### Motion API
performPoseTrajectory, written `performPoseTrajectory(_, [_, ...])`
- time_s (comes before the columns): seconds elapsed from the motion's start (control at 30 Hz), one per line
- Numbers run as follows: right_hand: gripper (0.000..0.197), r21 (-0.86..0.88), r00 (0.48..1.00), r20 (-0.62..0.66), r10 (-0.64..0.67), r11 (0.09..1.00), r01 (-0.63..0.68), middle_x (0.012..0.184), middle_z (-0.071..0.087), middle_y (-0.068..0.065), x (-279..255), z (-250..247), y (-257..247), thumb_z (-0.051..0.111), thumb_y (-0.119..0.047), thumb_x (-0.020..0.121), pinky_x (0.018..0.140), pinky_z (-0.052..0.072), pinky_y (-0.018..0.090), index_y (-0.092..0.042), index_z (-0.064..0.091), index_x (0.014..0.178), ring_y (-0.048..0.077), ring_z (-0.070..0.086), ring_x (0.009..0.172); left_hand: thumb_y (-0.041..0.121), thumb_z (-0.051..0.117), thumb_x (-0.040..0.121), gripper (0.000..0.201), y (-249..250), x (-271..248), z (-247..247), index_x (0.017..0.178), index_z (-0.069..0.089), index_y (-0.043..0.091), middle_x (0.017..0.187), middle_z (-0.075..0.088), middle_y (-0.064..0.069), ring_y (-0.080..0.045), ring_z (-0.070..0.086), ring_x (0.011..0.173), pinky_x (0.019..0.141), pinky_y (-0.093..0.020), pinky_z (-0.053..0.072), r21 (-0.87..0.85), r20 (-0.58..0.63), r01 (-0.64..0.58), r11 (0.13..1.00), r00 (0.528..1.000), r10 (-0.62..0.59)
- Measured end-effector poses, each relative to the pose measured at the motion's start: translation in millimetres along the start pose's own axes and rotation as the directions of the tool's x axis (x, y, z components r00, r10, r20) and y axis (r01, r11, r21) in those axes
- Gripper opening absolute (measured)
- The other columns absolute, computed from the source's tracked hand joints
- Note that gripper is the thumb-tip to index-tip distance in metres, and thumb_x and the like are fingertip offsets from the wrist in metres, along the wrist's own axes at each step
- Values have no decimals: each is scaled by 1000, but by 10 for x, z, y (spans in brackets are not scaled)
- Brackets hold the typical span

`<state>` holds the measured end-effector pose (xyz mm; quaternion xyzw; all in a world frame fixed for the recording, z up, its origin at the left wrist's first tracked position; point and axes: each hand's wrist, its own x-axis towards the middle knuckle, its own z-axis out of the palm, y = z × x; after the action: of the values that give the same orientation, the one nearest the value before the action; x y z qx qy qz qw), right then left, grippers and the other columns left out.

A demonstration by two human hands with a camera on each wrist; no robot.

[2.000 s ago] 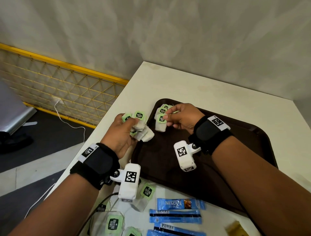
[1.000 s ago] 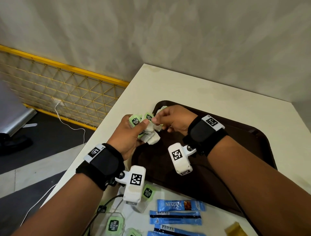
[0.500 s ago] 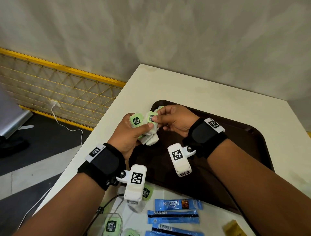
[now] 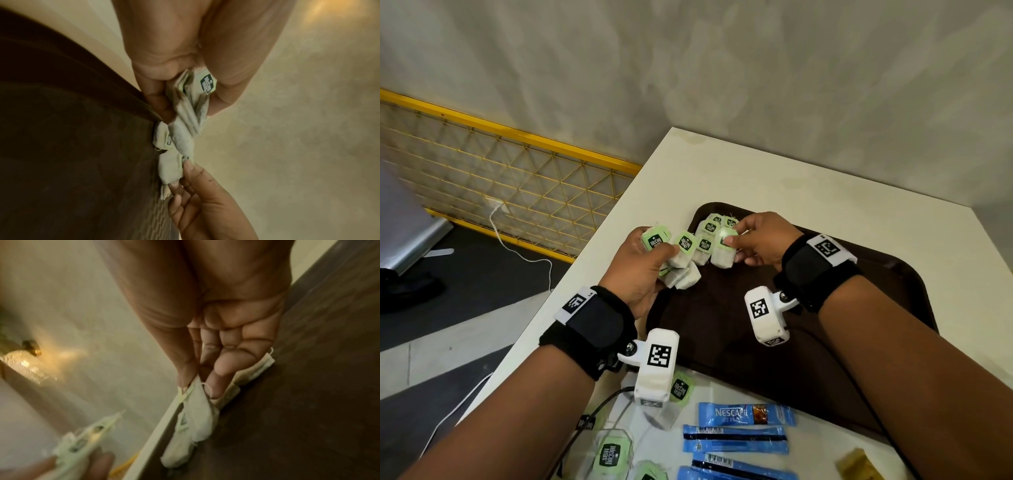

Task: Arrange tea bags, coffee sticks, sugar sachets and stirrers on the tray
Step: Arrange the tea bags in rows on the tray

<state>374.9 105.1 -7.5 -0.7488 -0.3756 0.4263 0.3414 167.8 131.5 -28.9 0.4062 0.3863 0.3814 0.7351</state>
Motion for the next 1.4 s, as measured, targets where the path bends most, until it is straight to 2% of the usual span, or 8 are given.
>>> performPoseTrajectory(0.23, [23, -521, 992, -101, -72, 854, 9, 80, 72, 14, 4, 40, -44, 73, -28, 81, 74, 56, 35, -12, 56, 75, 26, 70, 75, -5, 50, 89, 21, 5, -42, 24, 94, 52, 14, 86, 64, -9, -21, 62, 72, 60, -32, 48, 32, 11, -15, 999, 1000, 15])
performPoseTrajectory(0.37, [23, -576, 997, -81, -14, 816, -35, 90, 75, 15, -13, 49, -88, 69, -26, 84, 87, 55, 41, -9, 57, 76, 25, 72, 87, -9, 47, 88, 21, 25, -62, 25, 92, 51, 11, 90, 55, -18, -28, 50, 79, 61, -33, 41, 17, 29, -26, 1000, 999, 26])
performPoseTrajectory(0.53, [21, -484, 994, -100, 34, 872, -79, 85, 75, 15, 12, 106, -66, 72, -20, 81, 82, 58, 42, -5, 61, 91, 26, 74, 80, -8, 47, 89, 20, 23, -78, 27, 88, 52, 11, 74, 65, -8, -28, 49, 78, 63, -34, 40, 26, 53, -37, 999, 998, 35])
performPoseTrajectory(0.73, [28, -523, 989, -117, -91, 852, 16, 80, 73, 13, -71, 94, -115, 66, -32, 85, 72, 58, 37, -5, 62, 82, 27, 70, 72, -1, 56, 90, 21, -33, -23, 4, 107, 53, 11, 98, 67, -12, -21, 68, 82, 67, -35, 56, 68, 63, -12, 998, 998, 8])
performPoseTrajectory(0.87, [29, -88, 993, 75, -87, 992, 94, 73, 61, 5, -217, 177, -165, 65, -34, 87, 41, 42, 19, -5, 64, 88, 12, 51, 52, 4, 61, 90, 29, -76, 22, 17, 116, 50, 8, 112, 65, -17, -26, 68, 96, 75, -41, 58, 40, 67, 3, 999, 998, -6])
performPoseTrajectory(1.0, [17, 115, 979, 180, -96, 990, 76, 69, 54, 6, -253, 196, -120, 69, -11, 84, 44, 45, 17, -10, 53, 80, 13, 55, 55, 11, 63, 90, 34, -80, 19, 88, 119, 48, 5, 111, 65, -16, -24, 68, 95, 70, -33, 56, -6, 107, 28, 1000, 994, -27])
performPoseTrajectory(1.17, [20, 366, 994, 86, -66, 930, 30, 82, 66, 10, -251, -27, -71, 66, -9, 86, 53, 53, 22, -15, 48, 79, 15, 68, 58, 8, 54, 93, 13, -58, -3, 145, 103, 49, 13, 102, 63, -11, -22, 66, 87, 65, -33, 57, -62, 125, 120, 991, 986, -111])
performPoseTrajectory(1.4, [9, 81, 998, -11, 57, 995, -56, 75, 65, 8, -209, -337, 128, 63, -15, 90, 42, 43, 16, -12, 56, 94, 4, 60, 45, -8, 48, 90, 24, -82, -16, 69, 103, 49, 12, 97, 68, -8, -21, 68, 88, 68, -35, 57, -57, 123, 115, 992, 987, -108])
